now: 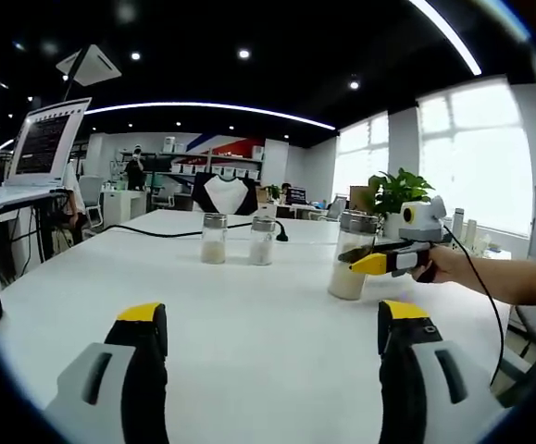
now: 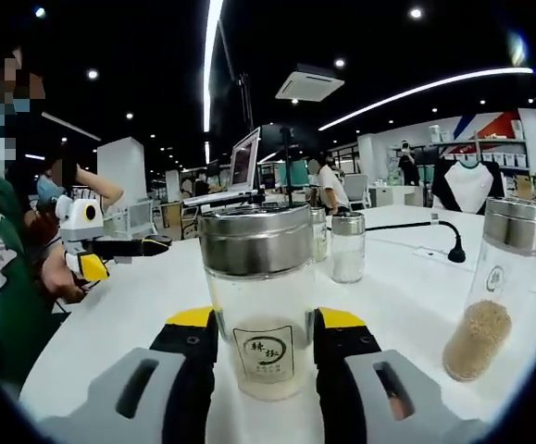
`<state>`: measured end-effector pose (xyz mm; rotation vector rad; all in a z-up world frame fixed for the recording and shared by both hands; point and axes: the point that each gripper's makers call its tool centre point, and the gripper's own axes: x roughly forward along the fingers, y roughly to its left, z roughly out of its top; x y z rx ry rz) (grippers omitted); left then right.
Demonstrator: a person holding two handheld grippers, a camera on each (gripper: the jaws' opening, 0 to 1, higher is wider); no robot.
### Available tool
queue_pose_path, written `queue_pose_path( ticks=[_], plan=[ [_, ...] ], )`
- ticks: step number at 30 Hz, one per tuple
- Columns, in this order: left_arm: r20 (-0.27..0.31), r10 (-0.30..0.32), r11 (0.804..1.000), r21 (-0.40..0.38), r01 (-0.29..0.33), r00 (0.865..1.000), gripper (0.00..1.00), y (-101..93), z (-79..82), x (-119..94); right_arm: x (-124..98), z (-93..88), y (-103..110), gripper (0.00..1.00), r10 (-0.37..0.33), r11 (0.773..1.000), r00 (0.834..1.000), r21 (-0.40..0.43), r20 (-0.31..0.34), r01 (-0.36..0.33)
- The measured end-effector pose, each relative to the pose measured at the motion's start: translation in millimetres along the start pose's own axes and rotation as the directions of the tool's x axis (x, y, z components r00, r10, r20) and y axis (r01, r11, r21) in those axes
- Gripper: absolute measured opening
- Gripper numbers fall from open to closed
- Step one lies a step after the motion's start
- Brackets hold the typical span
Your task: Rotate the seasoning bottle until the label or dispensing opening points toward the visible target arrow and the bottle remains upright within the marked orientation range
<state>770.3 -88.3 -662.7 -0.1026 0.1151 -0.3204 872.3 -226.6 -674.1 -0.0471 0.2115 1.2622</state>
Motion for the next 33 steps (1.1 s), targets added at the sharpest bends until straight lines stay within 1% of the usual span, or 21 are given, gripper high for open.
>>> queue_pose_path(
  ticks=[10, 33],
  plan=[
    [0.003, -0.003, 1.0, 0.0, 0.003, 1.0, 0.99, -0.4, 0.6, 0.0, 0.2, -0.2, 0.1, 0.39, -0.001, 1.0, 1.0, -0.023, -0.008, 0.001],
    [0.003, -0.003, 1.0, -0.001, 0.003, 1.0, 0.99, -1.2, 1.0, 0.1, 0.1, -1.1, -2.0, 0.38, -0.037, 0.999, 0.999, -0.017, -0.017, 0.037]
  ],
)
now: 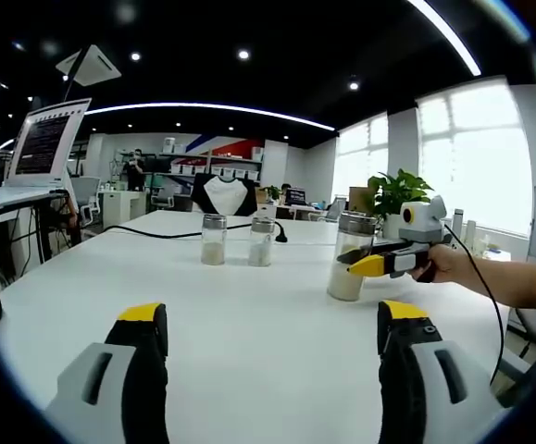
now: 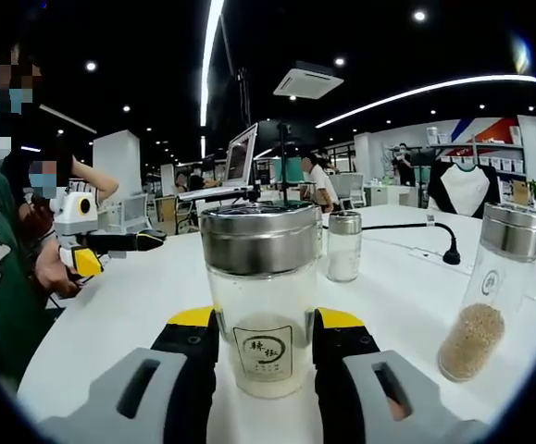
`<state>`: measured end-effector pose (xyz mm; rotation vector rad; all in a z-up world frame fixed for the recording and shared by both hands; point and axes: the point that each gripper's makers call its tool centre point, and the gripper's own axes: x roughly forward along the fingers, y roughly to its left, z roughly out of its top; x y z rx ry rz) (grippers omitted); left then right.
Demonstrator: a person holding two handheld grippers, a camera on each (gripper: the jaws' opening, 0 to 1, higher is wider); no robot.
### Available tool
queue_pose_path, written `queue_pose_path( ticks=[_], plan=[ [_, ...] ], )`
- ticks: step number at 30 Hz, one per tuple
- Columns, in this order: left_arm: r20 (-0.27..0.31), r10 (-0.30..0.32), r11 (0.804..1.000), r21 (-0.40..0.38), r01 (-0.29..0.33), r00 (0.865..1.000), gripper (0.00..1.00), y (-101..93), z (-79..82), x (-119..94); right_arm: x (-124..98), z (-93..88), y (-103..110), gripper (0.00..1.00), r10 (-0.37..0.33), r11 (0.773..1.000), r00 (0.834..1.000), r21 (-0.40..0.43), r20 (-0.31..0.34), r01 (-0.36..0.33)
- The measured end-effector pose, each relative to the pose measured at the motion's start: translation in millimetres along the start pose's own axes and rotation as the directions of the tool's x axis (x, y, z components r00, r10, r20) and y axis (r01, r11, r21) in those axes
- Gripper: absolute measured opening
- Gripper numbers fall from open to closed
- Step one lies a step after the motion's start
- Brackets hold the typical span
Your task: Rotate the seasoning bottle until the label or dispensing opening points toward the visible target arrow and the bottle remains upright within the marked orientation range
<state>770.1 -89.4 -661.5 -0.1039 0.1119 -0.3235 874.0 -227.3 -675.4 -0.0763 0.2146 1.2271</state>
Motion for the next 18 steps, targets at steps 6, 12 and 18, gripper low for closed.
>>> queue_pose_path(
  ticks=[6, 12, 18],
  plan=[
    [0.0, 0.001, 1.0, -0.001, -0.001, 1.0, 0.99, 0.5, 0.2, -0.2, -0.3, -0.1, -2.9, 0.38, -0.036, 0.999, 0.999, 0.005, -0.002, 0.036],
    [0.0, -0.002, 1.0, -0.002, 0.002, 1.0, 0.99, 0.0, -0.7, 0.0, -0.9, -0.1, -6.2, 0.38, -0.081, 0.997, 0.997, 0.014, 0.003, 0.08],
    [0.002, -0.002, 1.0, -0.002, 0.002, 1.0, 0.99, -0.1, -0.4, -0.2, -1.4, 0.1, -8.4, 0.38, -0.122, 0.992, 0.993, 0.022, 0.001, 0.122]
  ],
)
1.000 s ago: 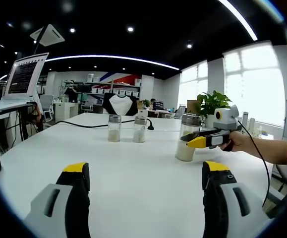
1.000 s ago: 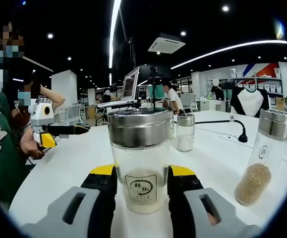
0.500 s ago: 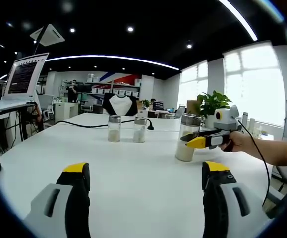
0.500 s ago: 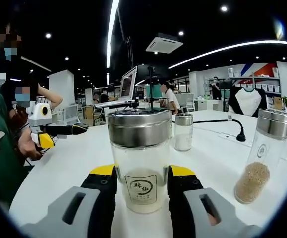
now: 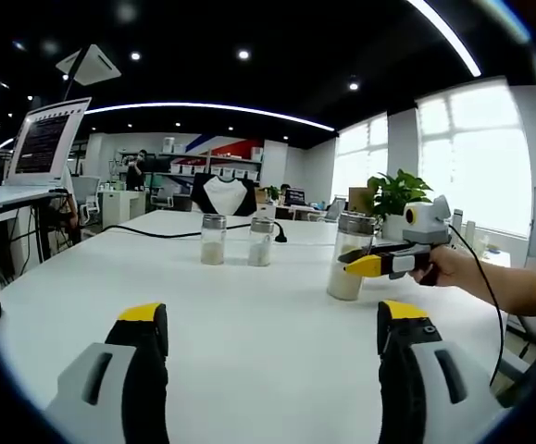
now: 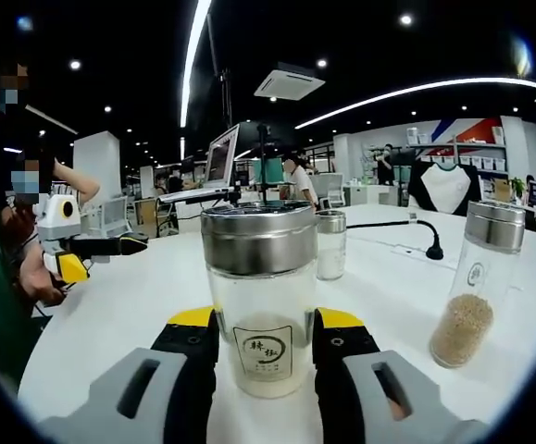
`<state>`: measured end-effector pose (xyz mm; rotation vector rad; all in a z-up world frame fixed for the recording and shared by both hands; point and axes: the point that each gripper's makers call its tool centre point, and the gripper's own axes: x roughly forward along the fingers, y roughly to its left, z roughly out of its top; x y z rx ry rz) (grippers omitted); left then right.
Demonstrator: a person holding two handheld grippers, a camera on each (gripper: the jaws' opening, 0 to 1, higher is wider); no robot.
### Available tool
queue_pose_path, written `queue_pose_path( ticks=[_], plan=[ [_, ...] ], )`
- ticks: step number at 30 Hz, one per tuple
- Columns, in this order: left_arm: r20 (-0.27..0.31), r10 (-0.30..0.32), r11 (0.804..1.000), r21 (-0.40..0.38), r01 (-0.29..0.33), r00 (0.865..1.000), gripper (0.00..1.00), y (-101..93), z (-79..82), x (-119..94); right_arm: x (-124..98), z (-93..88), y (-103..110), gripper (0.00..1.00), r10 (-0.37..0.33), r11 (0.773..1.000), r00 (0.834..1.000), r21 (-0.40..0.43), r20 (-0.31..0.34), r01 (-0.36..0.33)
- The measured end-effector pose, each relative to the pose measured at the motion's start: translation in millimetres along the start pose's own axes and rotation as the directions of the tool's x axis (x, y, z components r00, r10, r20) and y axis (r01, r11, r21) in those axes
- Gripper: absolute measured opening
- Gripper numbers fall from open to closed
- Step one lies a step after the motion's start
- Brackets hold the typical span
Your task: Rotate the seasoning bottle until the label or dispensing opening points toward the visible target arrow and the bottle remains upright within the marked orientation range
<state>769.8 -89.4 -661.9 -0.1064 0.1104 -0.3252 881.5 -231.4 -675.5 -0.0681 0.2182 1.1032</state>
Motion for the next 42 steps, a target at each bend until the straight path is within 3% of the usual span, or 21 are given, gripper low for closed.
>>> queue_pose_path(
  ticks=[12, 24, 42],
  plan=[
    [0.002, 0.002, 1.0, -0.001, -0.002, 1.0, 0.99, 0.9, 0.9, -0.5, -0.8, 0.1, -2.6, 0.38, -0.108, 0.994, 0.994, 0.024, -0.021, 0.109],
    [0.0, 0.002, 1.0, -0.004, -0.002, 1.0, 0.99, 1.4, -0.6, -0.5, -1.3, -0.7, -4.9, 0.38, -0.168, 0.985, 0.986, 0.038, -0.004, 0.168],
    [0.007, 0.002, 1.0, -0.005, -0.002, 1.0, 0.99, 1.2, 0.6, -1.0, -3.2, -0.7, -7.7, 0.38, -0.284, 0.957, 0.959, 0.062, -0.018, 0.285]
  ],
)
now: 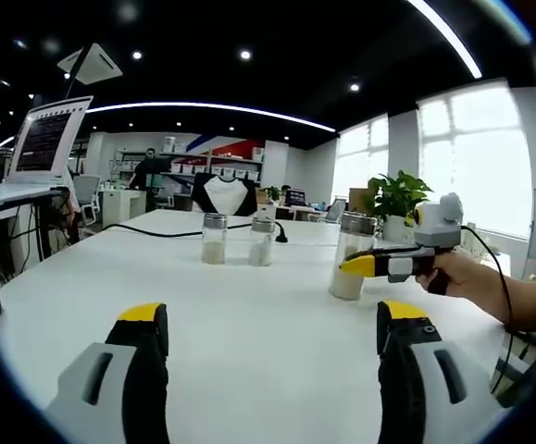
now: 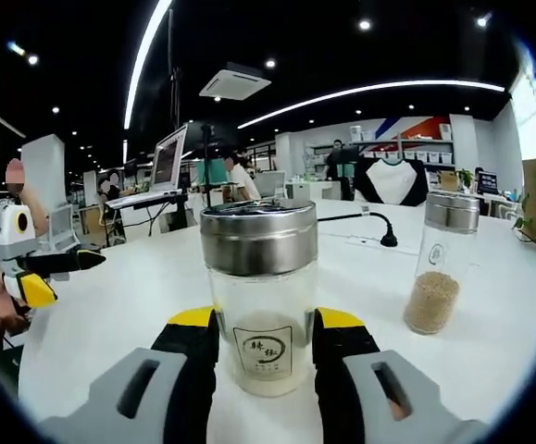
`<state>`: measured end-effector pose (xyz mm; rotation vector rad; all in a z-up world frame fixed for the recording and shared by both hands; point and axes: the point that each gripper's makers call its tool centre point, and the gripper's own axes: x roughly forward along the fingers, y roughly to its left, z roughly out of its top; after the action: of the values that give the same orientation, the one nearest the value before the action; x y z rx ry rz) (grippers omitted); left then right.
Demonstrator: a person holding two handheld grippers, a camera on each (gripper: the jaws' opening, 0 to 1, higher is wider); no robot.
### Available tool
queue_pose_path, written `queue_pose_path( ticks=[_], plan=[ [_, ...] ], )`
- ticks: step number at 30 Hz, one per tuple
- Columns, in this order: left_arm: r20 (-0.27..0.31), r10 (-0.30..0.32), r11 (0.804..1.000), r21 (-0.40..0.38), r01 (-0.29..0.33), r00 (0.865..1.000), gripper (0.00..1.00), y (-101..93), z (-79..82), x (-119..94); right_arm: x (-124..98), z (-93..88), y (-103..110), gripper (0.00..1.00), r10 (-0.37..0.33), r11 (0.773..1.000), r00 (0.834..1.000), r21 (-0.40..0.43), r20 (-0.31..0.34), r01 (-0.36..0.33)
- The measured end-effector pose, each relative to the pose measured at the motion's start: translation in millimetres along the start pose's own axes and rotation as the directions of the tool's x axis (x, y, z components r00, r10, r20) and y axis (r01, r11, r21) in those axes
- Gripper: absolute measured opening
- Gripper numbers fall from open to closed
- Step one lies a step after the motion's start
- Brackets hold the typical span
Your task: Rotate the seasoning bottle until the label or dispensing opening points toward the visible target arrow and the bottle remains upright within the marked orientation range
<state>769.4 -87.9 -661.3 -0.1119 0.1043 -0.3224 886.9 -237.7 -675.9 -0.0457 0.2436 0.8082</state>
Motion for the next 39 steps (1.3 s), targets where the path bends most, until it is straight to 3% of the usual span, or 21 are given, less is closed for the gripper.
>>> queue_pose_path(
  ticks=[25, 30, 34, 39],
  plan=[
    [-0.004, -0.001, 1.0, -0.005, 0.001, 1.0, 0.98, 0.9, -1.4, 0.6, 0.3, -1.5, -1.4, 0.39, -0.075, 0.997, 0.997, 0.014, -0.018, 0.076],
    [-0.005, 0.003, 1.0, -0.005, -0.003, 1.0, 0.98, 1.9, -1.4, 0.1, 0.3, -1.1, -1.3, 0.4, -0.059, 0.998, 0.998, 0.0, -0.031, 0.059],
    [-0.002, 0.007, 1.0, -0.003, -0.007, 1.0, 0.98, 3.2, -0.4, -0.6, -1.6, 1.0, -4.2, 0.54, -0.061, 0.998, 0.998, -0.024, -0.02, 0.061],
    [-0.004, 0.003, 1.0, -0.004, -0.003, 1.0, 0.98, 2.5, -1.0, -0.5, -5.4, 6.9, 2.3, 0.51, 0.038, 0.998, 0.999, -0.047, -0.016, -0.039]
  ],
)
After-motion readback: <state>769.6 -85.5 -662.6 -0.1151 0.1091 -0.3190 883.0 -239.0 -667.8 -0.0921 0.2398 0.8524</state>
